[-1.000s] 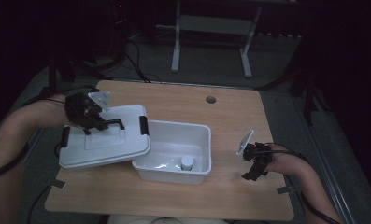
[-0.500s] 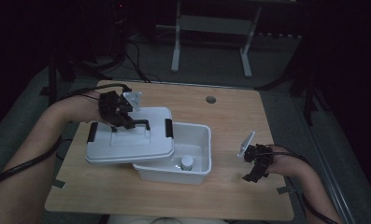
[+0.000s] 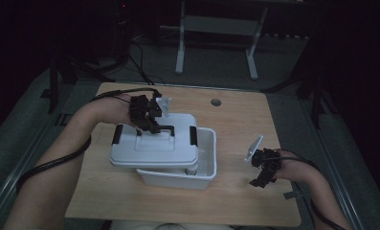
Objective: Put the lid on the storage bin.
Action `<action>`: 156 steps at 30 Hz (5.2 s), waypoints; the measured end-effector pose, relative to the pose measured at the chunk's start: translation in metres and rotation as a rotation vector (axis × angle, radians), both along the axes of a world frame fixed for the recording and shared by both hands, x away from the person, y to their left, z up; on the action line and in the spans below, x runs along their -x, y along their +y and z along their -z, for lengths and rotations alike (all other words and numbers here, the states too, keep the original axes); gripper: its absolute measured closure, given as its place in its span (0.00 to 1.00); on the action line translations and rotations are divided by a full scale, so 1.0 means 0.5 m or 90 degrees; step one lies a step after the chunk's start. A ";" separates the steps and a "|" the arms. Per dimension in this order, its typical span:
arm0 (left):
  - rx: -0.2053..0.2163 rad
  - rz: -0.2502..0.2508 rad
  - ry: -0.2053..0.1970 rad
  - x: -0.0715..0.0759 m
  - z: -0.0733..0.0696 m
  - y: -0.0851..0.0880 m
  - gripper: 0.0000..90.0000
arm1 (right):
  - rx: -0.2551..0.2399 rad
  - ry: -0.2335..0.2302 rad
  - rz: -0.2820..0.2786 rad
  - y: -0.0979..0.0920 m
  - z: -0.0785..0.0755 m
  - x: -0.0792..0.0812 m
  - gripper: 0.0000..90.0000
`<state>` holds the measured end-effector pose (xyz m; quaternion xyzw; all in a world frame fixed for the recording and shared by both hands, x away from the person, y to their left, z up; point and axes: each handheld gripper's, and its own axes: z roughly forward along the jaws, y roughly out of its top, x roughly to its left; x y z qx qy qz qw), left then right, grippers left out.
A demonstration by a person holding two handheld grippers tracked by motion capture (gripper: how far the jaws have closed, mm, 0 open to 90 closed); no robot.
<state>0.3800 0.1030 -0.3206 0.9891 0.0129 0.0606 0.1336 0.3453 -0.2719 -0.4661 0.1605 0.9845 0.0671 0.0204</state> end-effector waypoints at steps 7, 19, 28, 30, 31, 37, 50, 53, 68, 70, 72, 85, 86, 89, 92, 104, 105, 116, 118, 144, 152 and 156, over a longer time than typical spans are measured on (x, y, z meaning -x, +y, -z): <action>-0.006 0.024 0.006 -0.006 0.004 -0.049 0.93 | -0.003 -0.005 -0.001 -0.004 0.003 0.002 0.17; 0.003 0.054 0.025 -0.009 0.025 -0.116 0.93 | 0.002 -0.002 0.000 -0.012 0.003 0.006 0.17; -0.011 0.061 0.045 -0.004 0.050 -0.127 0.93 | 0.003 0.000 0.002 -0.012 0.004 0.006 0.17; -0.011 0.060 0.040 -0.009 0.057 -0.131 0.93 | 0.005 -0.001 0.001 -0.011 0.004 0.006 0.17; -0.012 0.057 0.044 -0.009 0.058 -0.132 0.93 | 0.005 0.001 0.001 -0.010 0.005 0.006 0.17; -0.024 0.055 0.049 -0.015 0.073 -0.132 0.93 | 0.006 0.001 -0.004 -0.005 0.008 0.006 0.17; 0.020 0.013 0.030 -0.029 0.079 -0.109 0.53 | 0.009 0.000 -0.003 -0.004 0.004 0.004 0.17; 0.034 -0.007 0.037 -0.034 0.072 -0.098 0.21 | 0.009 0.001 0.000 -0.004 0.001 0.004 0.17; 0.022 -0.055 0.023 -0.025 0.079 0.012 0.11 | 0.007 0.000 0.000 -0.010 -0.004 0.004 0.17; 0.026 -0.063 0.031 -0.022 0.078 0.034 0.10 | 0.009 0.001 0.000 -0.011 -0.004 0.005 0.17; 0.026 -0.074 0.026 -0.017 0.077 0.059 0.09 | 0.010 0.000 0.001 -0.011 -0.004 0.005 0.17; 0.021 -0.149 0.028 0.019 0.080 0.189 0.08 | 0.008 -0.008 -0.003 -0.004 -0.013 0.005 0.17; 0.017 -0.154 0.030 0.023 0.083 0.203 0.08 | 0.008 -0.009 -0.004 -0.004 -0.013 0.005 0.17; 0.018 -0.170 0.033 0.035 0.095 0.239 0.08 | 0.009 -0.011 -0.003 -0.005 -0.013 0.005 0.17; 0.015 -0.186 0.031 0.044 0.110 0.271 0.08 | 0.008 -0.010 0.002 -0.007 -0.013 0.004 0.17; -0.016 -0.223 0.049 0.065 0.174 0.342 0.08 | 0.015 -0.007 0.002 -0.002 -0.007 0.004 0.17; -0.011 -0.227 0.051 0.066 0.179 0.345 0.08 | 0.015 -0.009 0.001 -0.002 -0.007 0.004 0.17; 0.015 -0.238 0.073 0.075 0.250 0.370 0.08 | 0.008 -0.018 0.007 -0.009 0.007 0.009 0.17; 0.017 -0.241 0.073 0.079 0.264 0.374 0.08 | 0.007 -0.018 0.008 -0.009 0.010 0.010 0.17; 0.134 -0.301 0.062 0.129 0.389 0.451 0.08 | -0.145 -0.127 0.105 -0.072 0.076 0.027 0.15; 0.144 -0.337 0.052 0.142 0.406 0.466 0.08 | -0.171 -0.172 0.184 -0.104 0.092 0.038 0.15; 0.168 -0.365 0.030 0.147 0.420 0.477 0.08 | -0.197 -0.190 0.223 -0.112 0.107 0.043 0.14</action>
